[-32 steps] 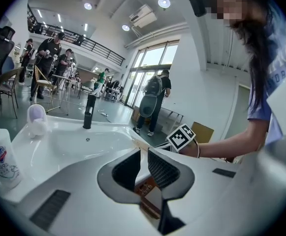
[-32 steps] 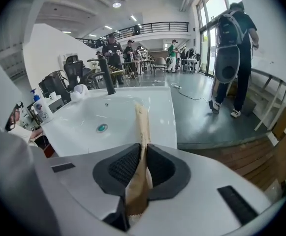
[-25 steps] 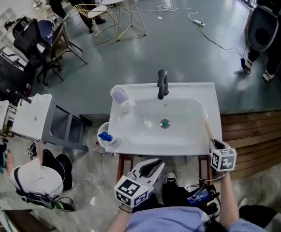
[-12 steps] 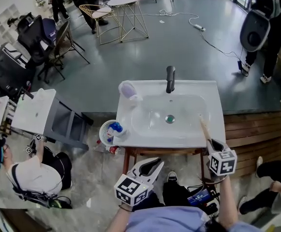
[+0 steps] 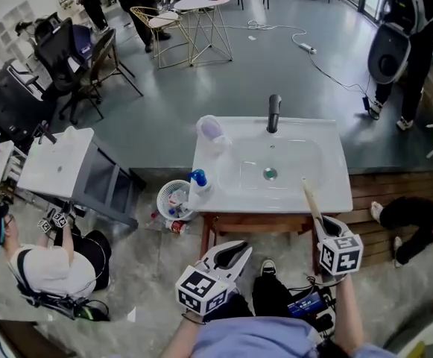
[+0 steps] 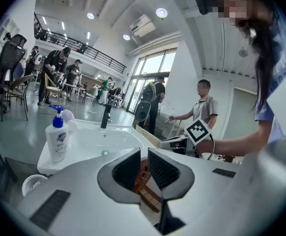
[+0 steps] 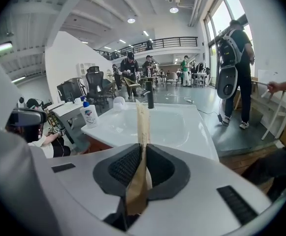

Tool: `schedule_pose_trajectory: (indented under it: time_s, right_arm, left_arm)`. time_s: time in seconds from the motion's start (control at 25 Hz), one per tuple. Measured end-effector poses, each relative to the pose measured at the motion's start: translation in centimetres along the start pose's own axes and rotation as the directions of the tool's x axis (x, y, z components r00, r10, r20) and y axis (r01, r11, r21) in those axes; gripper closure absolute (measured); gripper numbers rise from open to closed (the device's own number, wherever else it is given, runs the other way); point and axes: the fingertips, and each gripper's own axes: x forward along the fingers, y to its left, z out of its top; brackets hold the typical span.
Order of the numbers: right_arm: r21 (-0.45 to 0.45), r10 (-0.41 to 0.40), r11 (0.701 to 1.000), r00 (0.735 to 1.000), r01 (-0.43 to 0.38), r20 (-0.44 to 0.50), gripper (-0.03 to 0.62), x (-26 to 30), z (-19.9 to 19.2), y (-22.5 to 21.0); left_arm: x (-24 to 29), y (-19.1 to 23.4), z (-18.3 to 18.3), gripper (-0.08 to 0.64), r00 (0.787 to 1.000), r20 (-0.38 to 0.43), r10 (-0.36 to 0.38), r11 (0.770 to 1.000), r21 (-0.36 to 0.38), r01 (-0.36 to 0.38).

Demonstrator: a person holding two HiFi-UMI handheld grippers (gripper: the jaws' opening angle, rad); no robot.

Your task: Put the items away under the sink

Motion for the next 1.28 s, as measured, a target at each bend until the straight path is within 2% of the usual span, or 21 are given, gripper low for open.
schedule_pose_trajectory:
  time_s: [0.64,0.96,1.28]
  right_arm:
    - [0.021,-0.018,1.000,1.000,0.019,-0.020,0.544,-5.5,-5.8,8.9]
    - [-0.034,0.023,0.999,0.998,-0.025,-0.062,0.543,-5.3,-7.8,11.6]
    - [-0.103,0.091,0.989,0.990,-0.102,-0.109,0.544,-2.8,-11.1,12.9]
  left_arm:
    - [-8.4,-1.5,-5.0,0.512,0.997,-0.027,-0.066,0.998,0.010,0.066]
    - [-10.5,-0.1,-6.9,0.512,0.999,-0.037,-0.033,0.999,0.003,0.033]
    - [-9.1,-0.3,-10.1,0.512,0.999,-0.050,-0.011,1.000,0.002,0.011]
